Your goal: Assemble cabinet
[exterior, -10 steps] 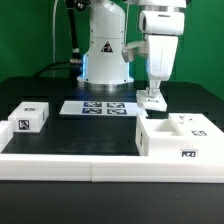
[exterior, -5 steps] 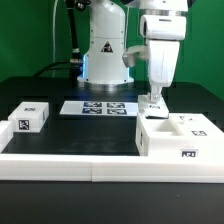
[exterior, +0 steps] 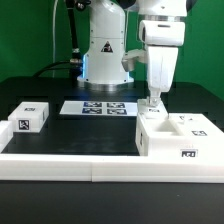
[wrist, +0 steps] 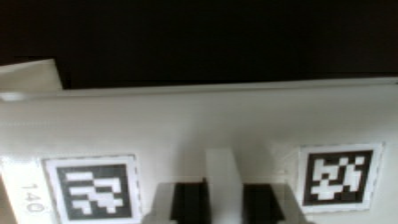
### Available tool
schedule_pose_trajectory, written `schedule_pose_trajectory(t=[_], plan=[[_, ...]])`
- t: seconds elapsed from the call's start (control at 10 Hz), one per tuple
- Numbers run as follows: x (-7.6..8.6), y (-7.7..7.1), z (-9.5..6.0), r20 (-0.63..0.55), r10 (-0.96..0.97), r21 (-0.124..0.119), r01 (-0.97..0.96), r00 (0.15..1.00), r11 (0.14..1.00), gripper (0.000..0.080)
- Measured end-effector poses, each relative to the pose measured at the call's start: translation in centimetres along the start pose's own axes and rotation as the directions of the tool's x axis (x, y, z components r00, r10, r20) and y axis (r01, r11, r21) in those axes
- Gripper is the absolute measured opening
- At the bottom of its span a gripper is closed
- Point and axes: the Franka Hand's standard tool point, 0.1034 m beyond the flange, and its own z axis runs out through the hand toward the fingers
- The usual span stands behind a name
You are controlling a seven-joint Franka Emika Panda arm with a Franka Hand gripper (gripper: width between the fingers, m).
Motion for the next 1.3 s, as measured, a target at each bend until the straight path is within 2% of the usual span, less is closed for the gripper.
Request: schedule_pose_trajectory(t=[0.5,1.3], plan=[[-0.09,0.07,-0.02,0.015,-0.001,0.025,0.001,1.000,1.000,0.0070],[-0.07,0.11,-0.23,0.017,-0.003,0.024,0.002,1.000,1.000,0.0070]])
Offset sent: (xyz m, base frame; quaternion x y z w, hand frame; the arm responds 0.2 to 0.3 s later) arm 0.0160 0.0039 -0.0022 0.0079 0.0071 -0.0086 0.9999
